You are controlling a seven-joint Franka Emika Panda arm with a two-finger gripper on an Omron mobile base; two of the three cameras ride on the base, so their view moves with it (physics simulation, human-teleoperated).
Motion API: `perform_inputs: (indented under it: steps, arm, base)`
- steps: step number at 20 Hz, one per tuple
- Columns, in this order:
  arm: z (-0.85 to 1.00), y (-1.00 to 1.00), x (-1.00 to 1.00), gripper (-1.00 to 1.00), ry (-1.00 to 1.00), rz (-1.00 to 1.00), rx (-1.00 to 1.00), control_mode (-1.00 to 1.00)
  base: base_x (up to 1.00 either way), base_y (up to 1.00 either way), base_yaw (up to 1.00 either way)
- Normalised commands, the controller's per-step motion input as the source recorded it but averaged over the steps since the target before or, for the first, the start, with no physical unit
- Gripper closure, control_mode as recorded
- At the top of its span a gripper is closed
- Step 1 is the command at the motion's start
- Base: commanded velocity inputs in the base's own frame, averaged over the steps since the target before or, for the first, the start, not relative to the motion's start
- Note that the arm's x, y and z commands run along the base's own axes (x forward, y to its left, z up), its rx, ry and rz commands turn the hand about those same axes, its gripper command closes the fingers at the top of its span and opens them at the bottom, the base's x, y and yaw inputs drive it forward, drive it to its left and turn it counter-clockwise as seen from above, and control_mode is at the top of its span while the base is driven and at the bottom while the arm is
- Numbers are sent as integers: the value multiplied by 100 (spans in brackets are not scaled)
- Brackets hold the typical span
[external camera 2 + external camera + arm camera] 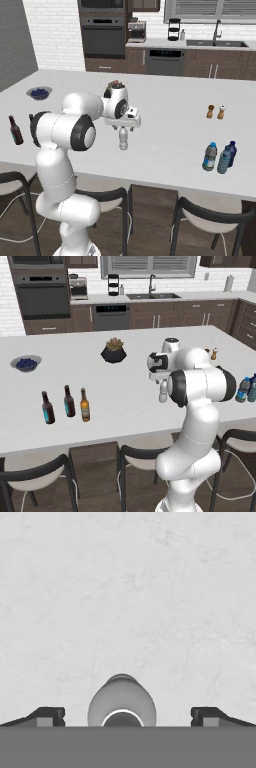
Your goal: Move the plastic bottles in the middle to the plastics group, and the glass bottles in the middle to the glass group.
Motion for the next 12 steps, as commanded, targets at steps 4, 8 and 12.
perform_inputs:
  steps: [4,8,12]
  arm:
    - [-9,0,0,-100,0,0,0,-100]
    - [-15,0,0,-100,0,0,0,-100]
    - [-12,0,0,-100,0,0,2,-100]
  base:
    - [0,0,0]
    - [0,0,0]
    - [0,0,0]
